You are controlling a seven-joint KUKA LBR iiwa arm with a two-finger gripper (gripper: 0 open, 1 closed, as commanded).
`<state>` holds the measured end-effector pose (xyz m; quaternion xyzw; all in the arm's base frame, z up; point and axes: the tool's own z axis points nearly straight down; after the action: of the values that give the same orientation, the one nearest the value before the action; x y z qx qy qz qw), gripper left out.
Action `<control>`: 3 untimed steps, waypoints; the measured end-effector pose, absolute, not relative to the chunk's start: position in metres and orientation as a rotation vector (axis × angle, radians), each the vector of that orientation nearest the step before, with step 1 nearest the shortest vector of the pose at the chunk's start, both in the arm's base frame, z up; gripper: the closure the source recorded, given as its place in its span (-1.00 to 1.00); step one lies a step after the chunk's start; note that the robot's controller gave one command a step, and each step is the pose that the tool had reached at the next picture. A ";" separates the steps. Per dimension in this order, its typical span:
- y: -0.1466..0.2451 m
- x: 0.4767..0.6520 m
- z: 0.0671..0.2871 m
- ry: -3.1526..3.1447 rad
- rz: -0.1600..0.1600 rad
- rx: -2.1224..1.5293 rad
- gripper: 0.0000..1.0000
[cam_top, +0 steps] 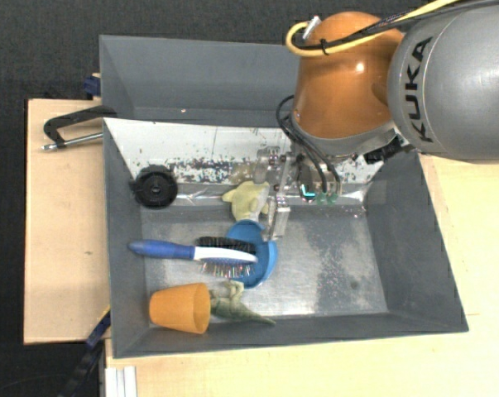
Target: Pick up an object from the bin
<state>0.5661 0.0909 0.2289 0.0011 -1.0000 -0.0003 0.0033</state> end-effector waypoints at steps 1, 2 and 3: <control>0.063 0.603 0.196 -3.146 0.000 -0.005 -1.00; 0.082 0.565 0.117 -3.162 -0.005 0.052 -1.00; 0.091 0.556 0.078 -3.155 -0.006 -0.157 -1.00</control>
Offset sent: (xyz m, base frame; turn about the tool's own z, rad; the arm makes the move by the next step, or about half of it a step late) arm 0.0346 -0.0265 -0.0322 0.0032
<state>0.5560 0.0913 0.0785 -0.0496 -0.9987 -0.0018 -0.0087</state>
